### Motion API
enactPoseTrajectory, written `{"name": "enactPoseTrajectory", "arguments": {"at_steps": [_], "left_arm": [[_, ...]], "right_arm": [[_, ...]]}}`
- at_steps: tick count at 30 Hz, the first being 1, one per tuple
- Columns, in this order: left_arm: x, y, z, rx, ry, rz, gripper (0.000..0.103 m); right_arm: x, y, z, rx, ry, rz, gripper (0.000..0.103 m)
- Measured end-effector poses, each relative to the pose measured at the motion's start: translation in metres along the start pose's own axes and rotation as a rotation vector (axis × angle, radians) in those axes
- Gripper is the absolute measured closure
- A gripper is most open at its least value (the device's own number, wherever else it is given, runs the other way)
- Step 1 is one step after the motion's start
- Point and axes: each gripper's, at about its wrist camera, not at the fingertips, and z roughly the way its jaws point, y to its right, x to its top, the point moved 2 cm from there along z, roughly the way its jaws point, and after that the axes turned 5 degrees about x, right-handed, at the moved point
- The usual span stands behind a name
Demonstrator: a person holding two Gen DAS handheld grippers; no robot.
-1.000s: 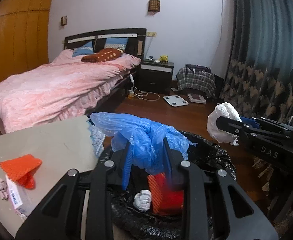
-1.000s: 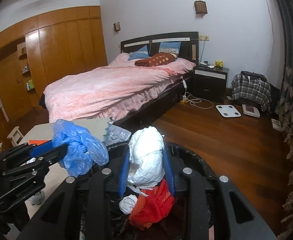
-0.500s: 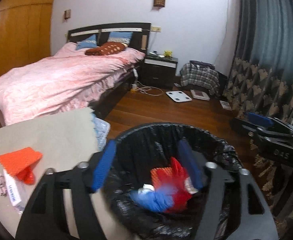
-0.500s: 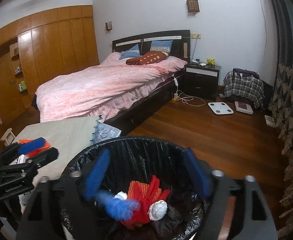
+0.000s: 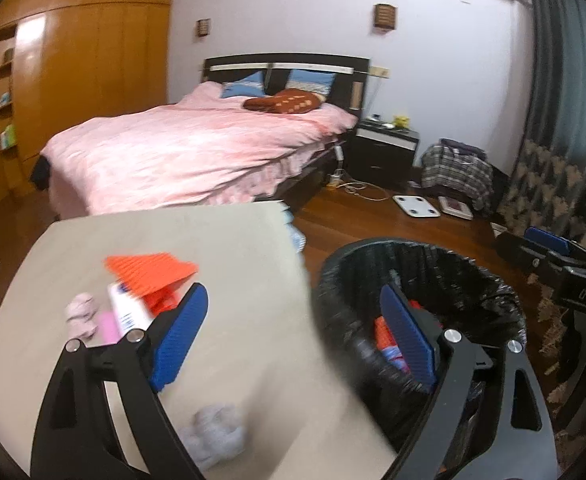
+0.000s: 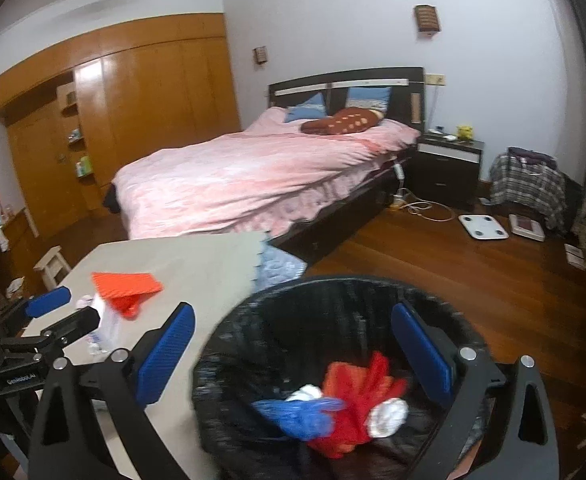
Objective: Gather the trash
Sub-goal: 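Grasp the grey sock ball with the right tool while the left tool returns over the table, then grasp the pink sock with the left tool while the right tool lifts the grey sock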
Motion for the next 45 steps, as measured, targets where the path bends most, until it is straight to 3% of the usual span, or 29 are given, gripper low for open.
{"name": "enactPoseTrajectory", "arguments": {"at_steps": [14, 26, 34, 40, 45], "left_arm": [[-0.047, -0.095, -0.052, 0.195, -0.014, -0.072, 0.017], [-0.076, -0.149, -0.068, 0.28, -0.035, -0.129, 0.017], [-0.086, -0.17, -0.069, 0.317, -0.063, -0.141, 0.017], [-0.089, -0.173, -0.064, 0.32, -0.077, -0.148, 0.017], [-0.088, -0.171, -0.059, 0.313, -0.083, -0.153, 0.017]], "right_arm": [[-0.029, -0.105, 0.018, 0.199, -0.047, -0.082, 0.006], [-0.067, -0.179, 0.044, 0.33, -0.102, -0.17, 0.009], [-0.105, -0.183, 0.09, 0.316, -0.231, -0.158, 0.023], [-0.121, -0.185, 0.102, 0.316, -0.295, -0.17, 0.034], [-0.132, -0.187, 0.11, 0.355, -0.37, -0.173, 0.056]]}}
